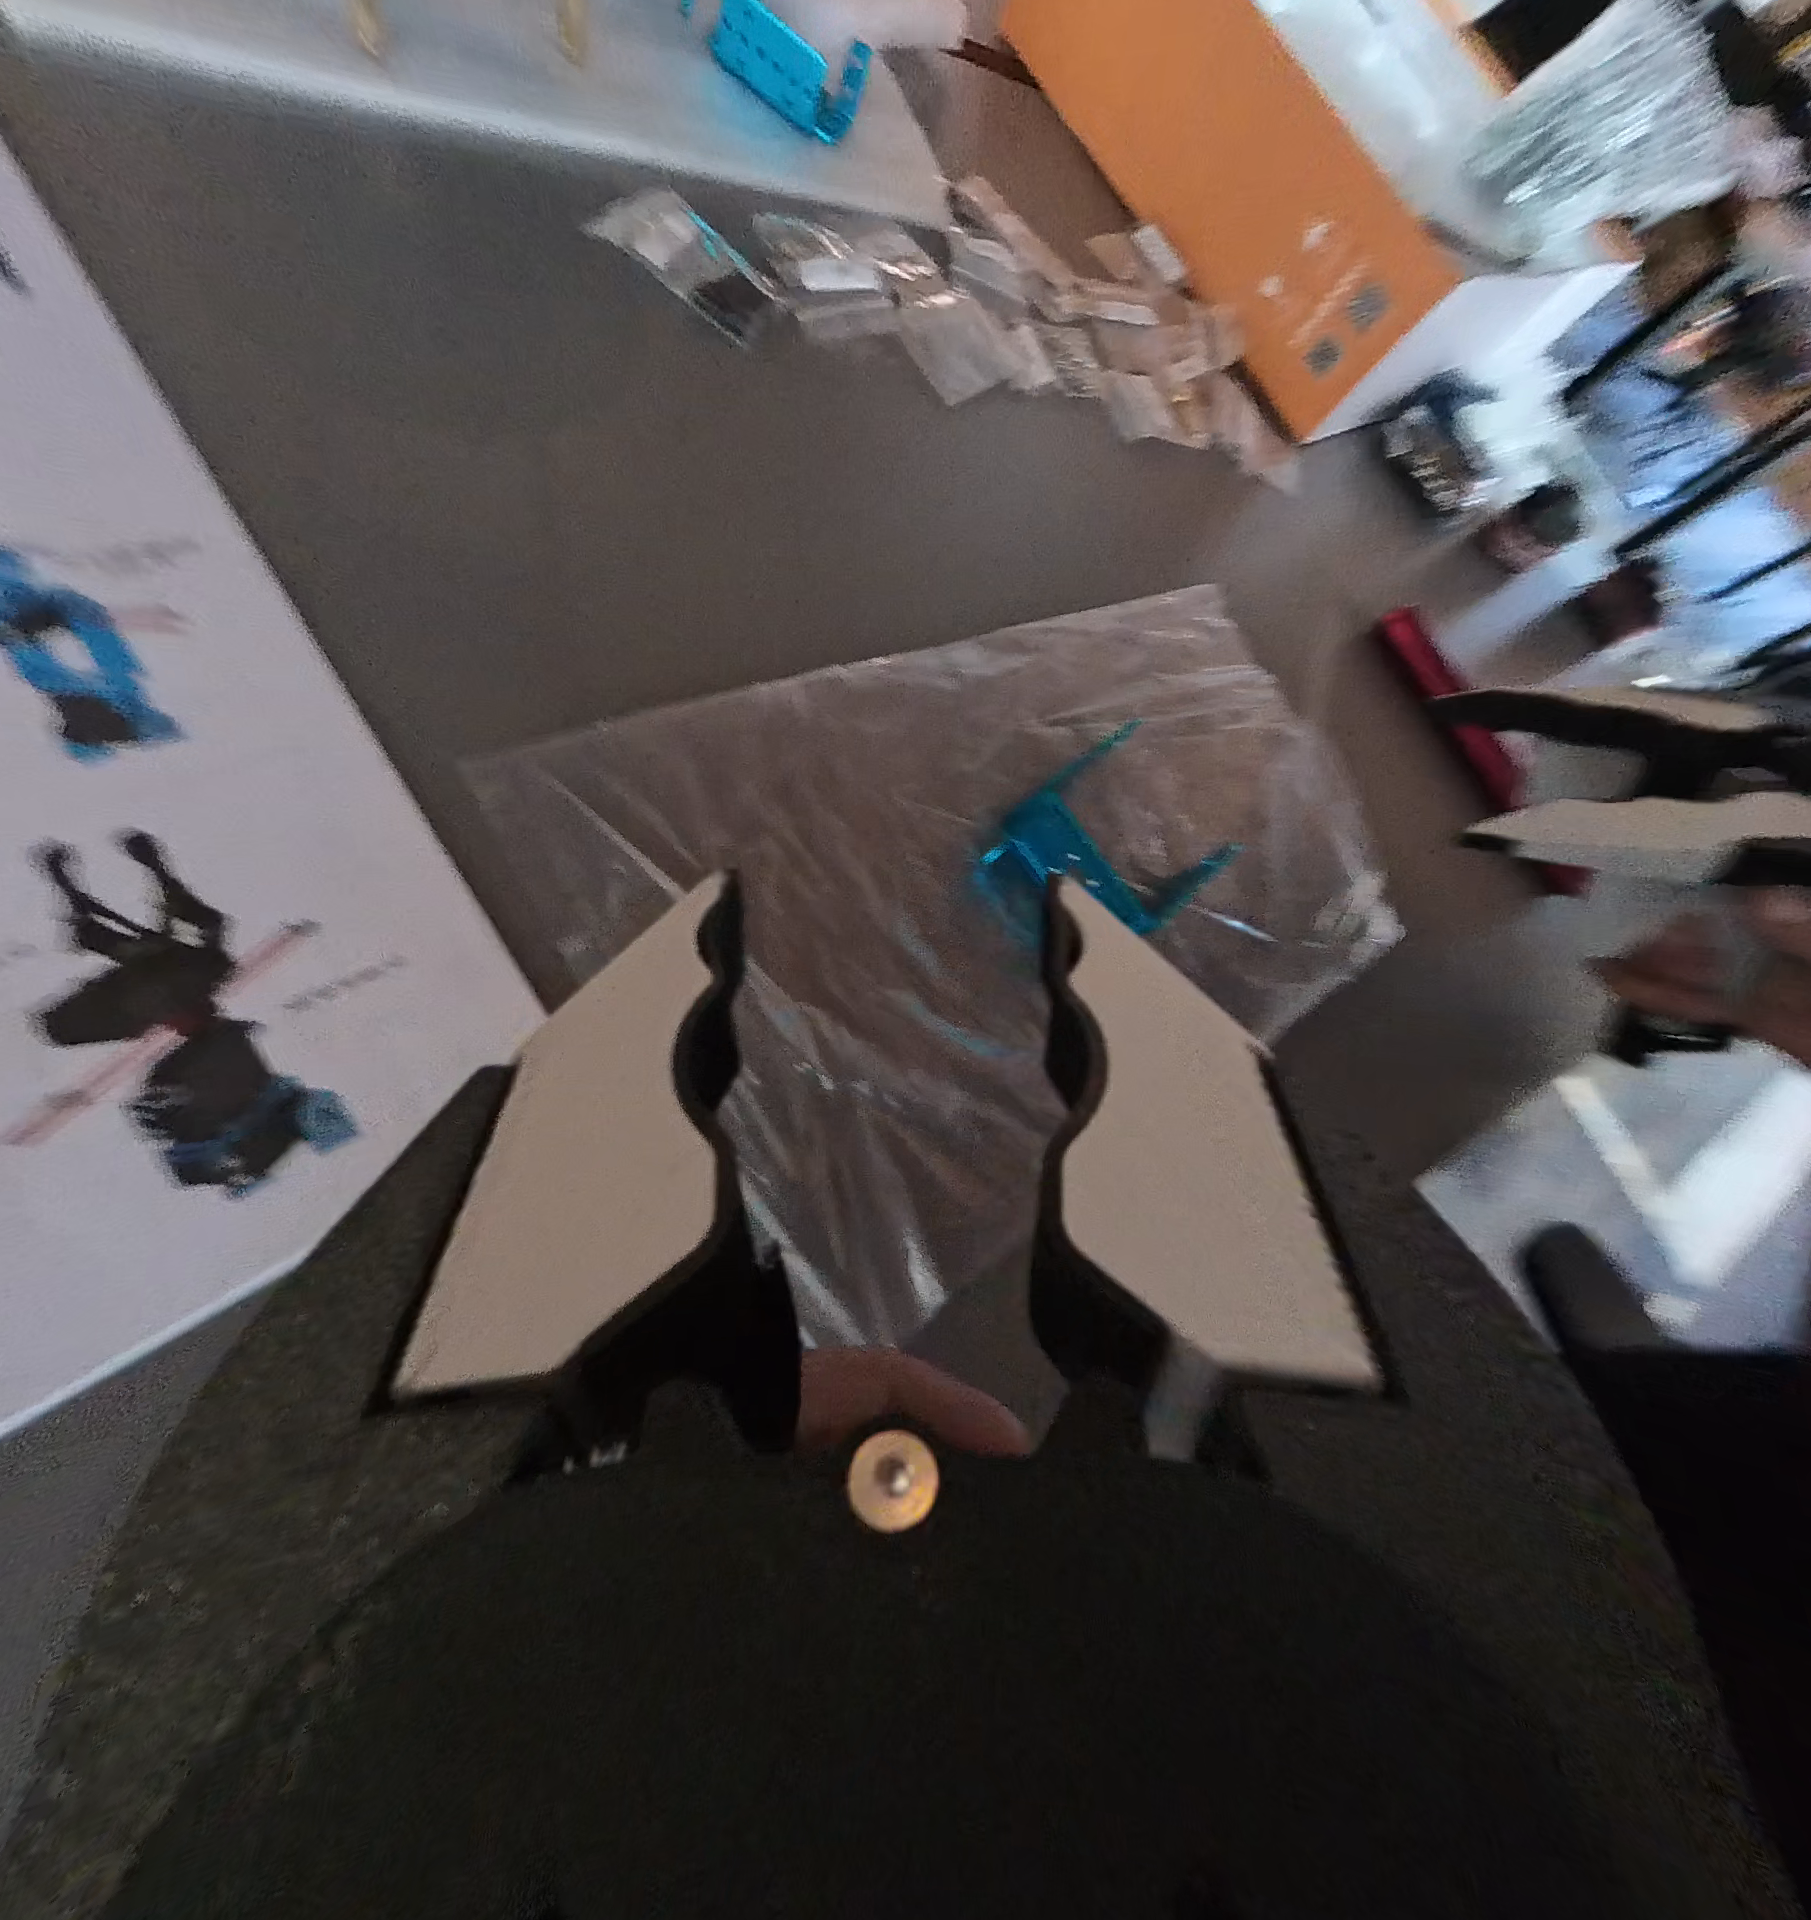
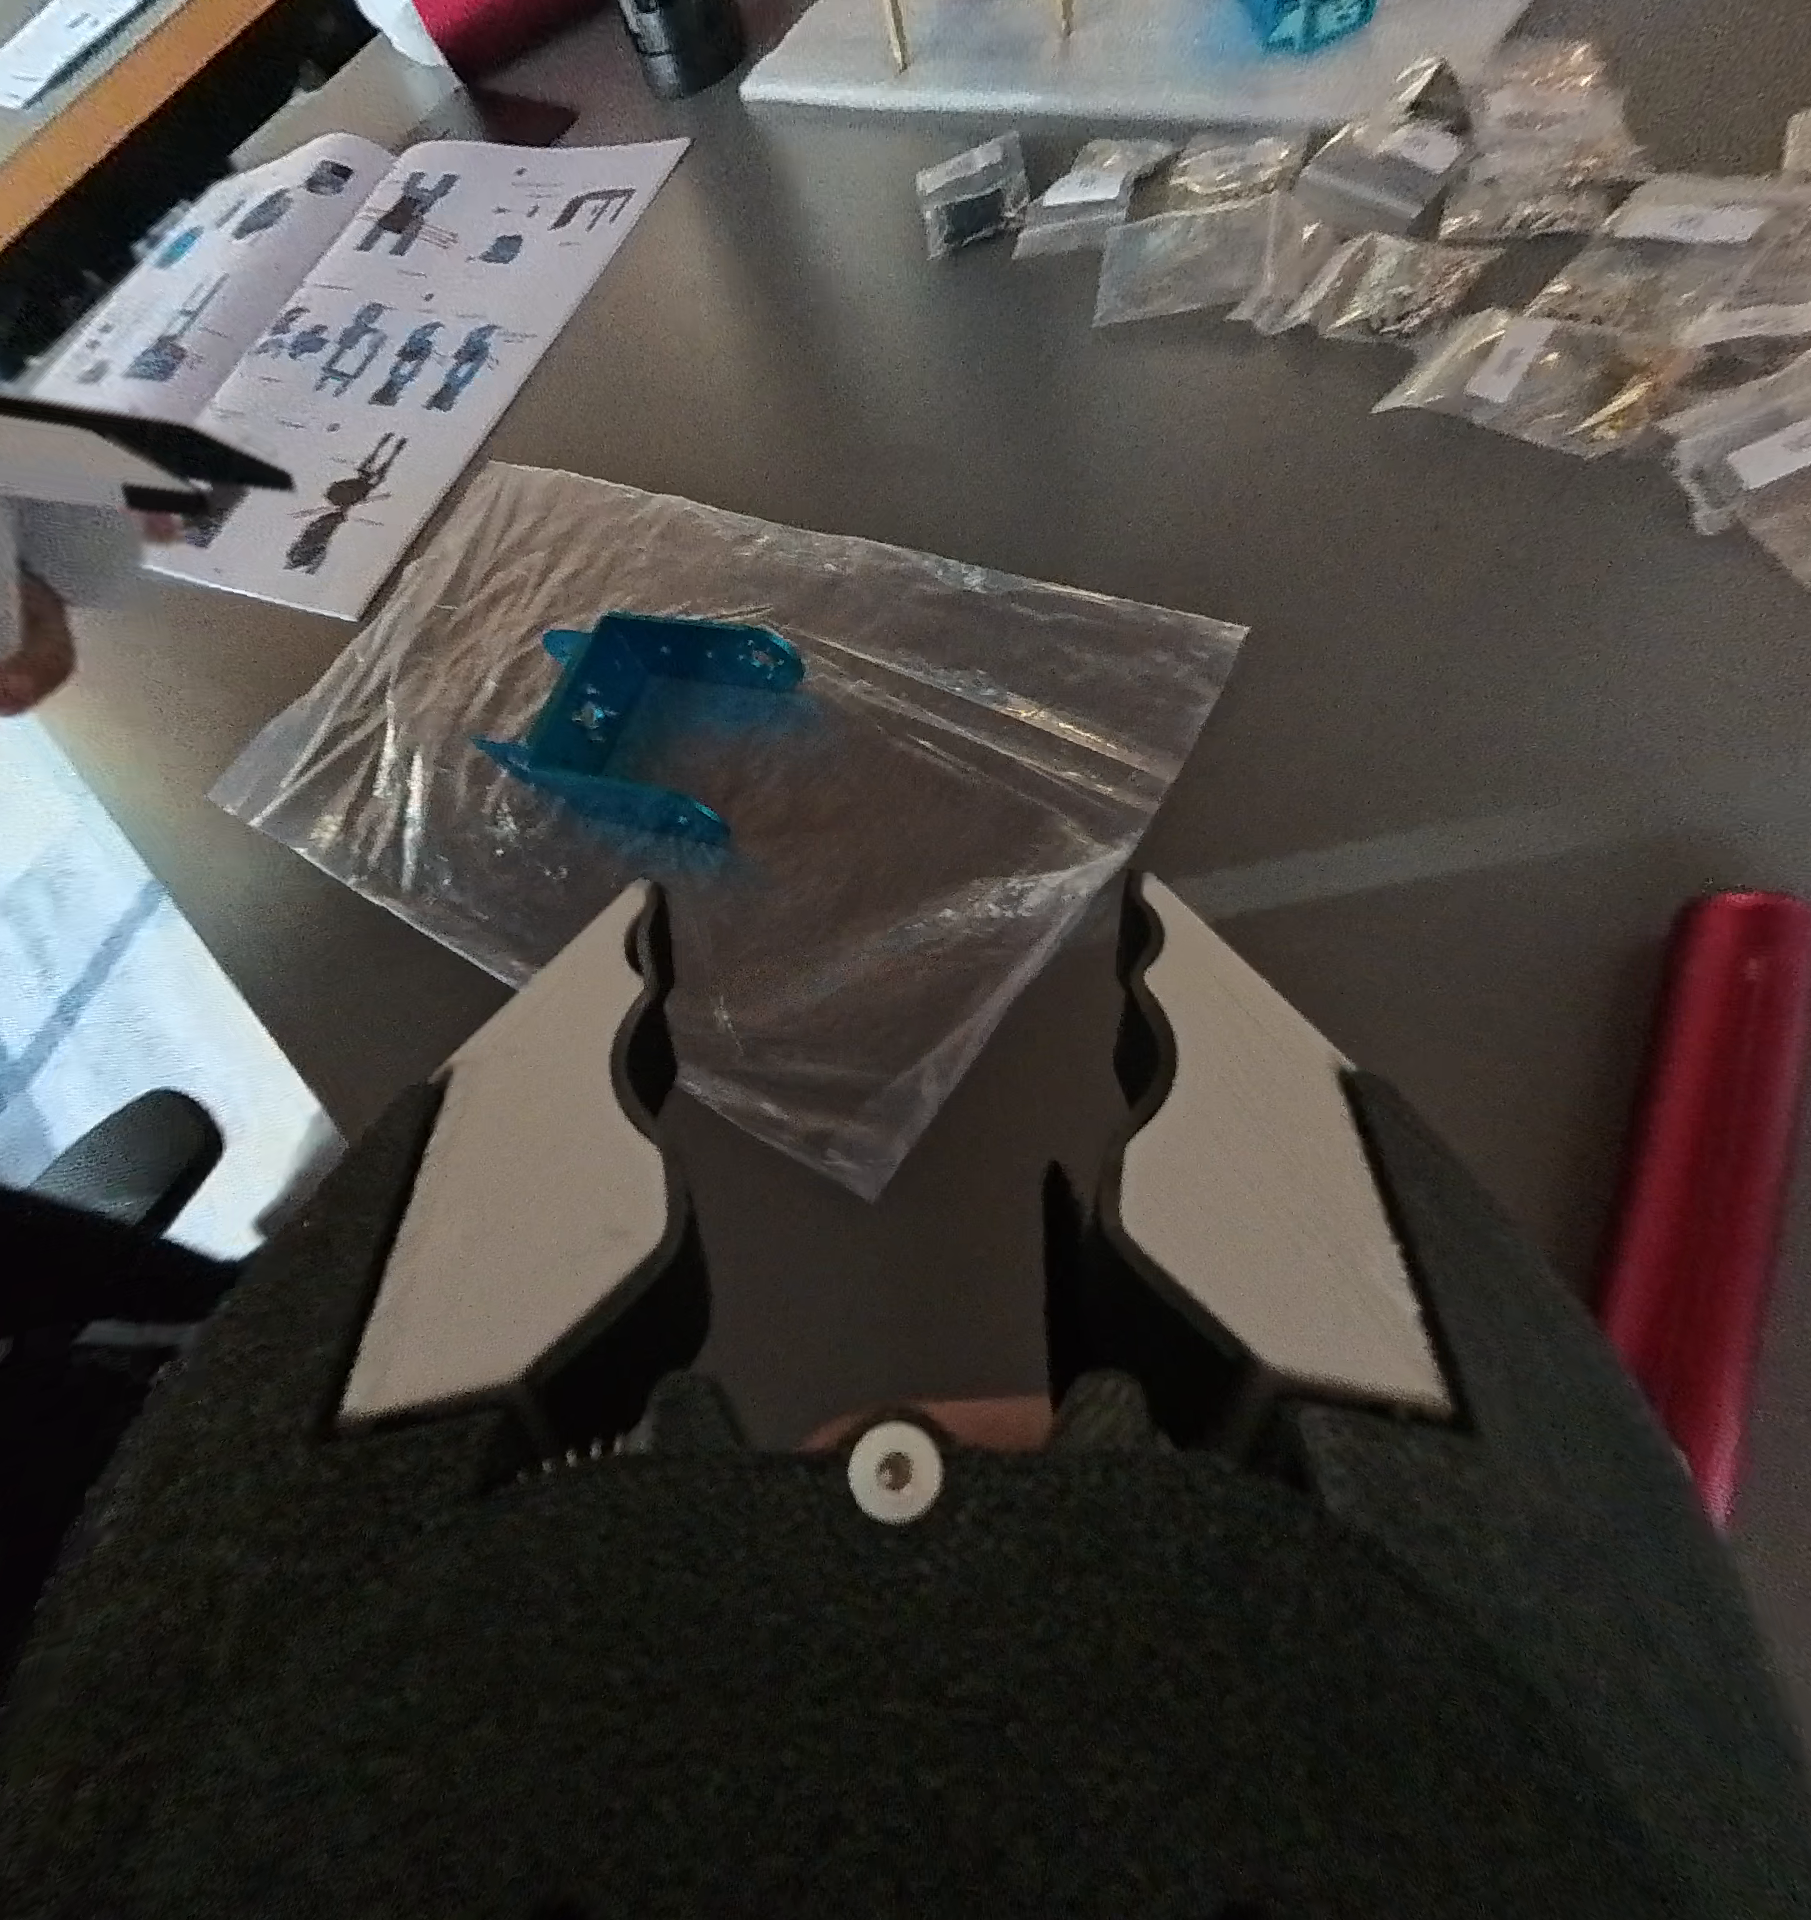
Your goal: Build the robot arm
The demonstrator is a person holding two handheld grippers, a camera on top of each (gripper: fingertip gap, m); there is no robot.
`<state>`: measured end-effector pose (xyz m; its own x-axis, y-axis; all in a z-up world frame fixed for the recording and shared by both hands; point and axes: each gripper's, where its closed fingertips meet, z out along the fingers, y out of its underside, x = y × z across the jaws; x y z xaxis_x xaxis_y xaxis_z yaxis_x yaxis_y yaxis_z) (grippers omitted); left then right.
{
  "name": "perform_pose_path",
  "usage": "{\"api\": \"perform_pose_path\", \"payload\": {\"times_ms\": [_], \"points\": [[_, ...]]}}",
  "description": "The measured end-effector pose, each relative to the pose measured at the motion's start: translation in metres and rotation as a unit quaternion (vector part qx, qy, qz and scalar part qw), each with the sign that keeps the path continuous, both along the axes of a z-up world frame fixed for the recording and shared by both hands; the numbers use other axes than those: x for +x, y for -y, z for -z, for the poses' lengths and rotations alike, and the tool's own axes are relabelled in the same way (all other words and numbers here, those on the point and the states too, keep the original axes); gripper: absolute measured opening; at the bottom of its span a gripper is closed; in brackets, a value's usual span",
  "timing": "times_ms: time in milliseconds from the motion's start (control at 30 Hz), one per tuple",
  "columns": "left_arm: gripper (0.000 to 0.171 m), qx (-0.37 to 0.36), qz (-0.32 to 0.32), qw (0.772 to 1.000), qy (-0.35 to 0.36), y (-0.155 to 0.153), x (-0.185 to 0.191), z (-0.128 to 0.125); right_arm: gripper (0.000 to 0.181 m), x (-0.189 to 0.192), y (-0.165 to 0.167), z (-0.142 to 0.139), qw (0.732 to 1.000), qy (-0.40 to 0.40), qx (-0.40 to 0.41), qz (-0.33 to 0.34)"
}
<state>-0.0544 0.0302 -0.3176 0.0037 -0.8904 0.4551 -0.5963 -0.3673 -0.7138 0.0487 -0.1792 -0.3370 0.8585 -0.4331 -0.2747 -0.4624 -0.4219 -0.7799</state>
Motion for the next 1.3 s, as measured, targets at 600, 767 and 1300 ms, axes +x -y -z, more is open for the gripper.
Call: {"api": "perform_pose_path", "payload": {"times_ms": [600, 767, 1300], "points": [[0.062, 0.176, -0.238, 0.948, -0.113, -0.180, -0.113, 0.020, 0.065, 0.016, -0.056, -0.022, 0.996, 0.016, 0.052, -0.067], [0.062, 0.132, -0.298, 0.932, -0.156, -0.225, -0.170, 0.036, 0.061, 0.019, -0.066, -0.011, 0.997, -0.002, 0.040, -0.069], [0.062, 0.133, -0.216, 0.964, -0.075, -0.216, -0.143, 0.013, 0.066, 0.035, -0.091, -0.017, 0.996, 0.044, 0.017, -0.079]]}}
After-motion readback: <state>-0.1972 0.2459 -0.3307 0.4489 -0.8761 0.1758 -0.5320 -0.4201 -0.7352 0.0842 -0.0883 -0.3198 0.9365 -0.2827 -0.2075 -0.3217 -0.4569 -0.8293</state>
